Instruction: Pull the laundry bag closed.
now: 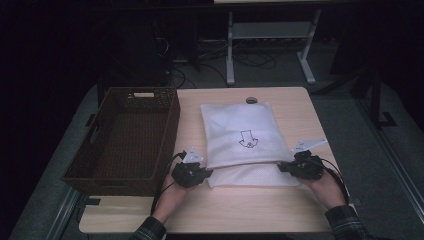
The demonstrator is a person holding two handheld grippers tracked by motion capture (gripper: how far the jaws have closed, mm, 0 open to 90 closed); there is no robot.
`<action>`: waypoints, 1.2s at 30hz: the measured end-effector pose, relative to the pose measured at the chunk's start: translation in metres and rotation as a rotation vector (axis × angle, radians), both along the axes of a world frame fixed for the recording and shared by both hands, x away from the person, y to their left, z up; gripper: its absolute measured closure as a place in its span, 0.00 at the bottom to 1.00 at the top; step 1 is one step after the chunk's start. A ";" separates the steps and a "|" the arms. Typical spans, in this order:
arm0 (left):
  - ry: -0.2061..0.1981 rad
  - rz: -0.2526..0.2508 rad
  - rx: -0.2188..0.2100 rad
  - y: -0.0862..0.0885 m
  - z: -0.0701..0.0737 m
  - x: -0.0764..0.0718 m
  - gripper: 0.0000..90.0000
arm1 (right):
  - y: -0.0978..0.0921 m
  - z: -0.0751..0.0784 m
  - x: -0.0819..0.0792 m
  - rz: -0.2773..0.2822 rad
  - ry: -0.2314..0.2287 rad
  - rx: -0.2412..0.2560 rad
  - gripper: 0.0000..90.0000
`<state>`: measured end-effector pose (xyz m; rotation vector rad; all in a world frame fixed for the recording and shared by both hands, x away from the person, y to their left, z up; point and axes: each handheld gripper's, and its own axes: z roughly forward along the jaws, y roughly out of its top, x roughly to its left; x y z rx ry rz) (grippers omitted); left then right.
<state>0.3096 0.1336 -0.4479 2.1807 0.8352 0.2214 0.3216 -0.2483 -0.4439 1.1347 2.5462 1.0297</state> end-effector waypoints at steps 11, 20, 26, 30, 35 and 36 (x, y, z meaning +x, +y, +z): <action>0.000 0.006 -0.005 0.002 0.001 0.000 0.92 | -0.016 -0.002 -0.005 -0.035 0.005 0.000 0.96; 0.002 0.009 -0.013 0.003 0.001 0.000 0.92 | -0.035 -0.003 -0.008 -0.068 0.015 0.008 0.96; 0.023 -0.007 -0.018 0.004 -0.002 0.000 0.70 | -0.033 -0.004 -0.010 -0.054 -0.004 0.032 0.78; 0.022 -0.008 -0.050 0.006 -0.001 -0.001 0.42 | -0.029 -0.003 -0.011 -0.041 -0.016 0.071 0.51; -0.013 0.035 -0.033 0.005 -0.001 -0.004 0.28 | -0.021 -0.006 -0.011 -0.042 -0.066 0.087 0.30; -0.015 0.047 -0.032 0.004 -0.001 -0.004 0.27 | -0.018 -0.006 -0.011 -0.039 -0.076 0.091 0.27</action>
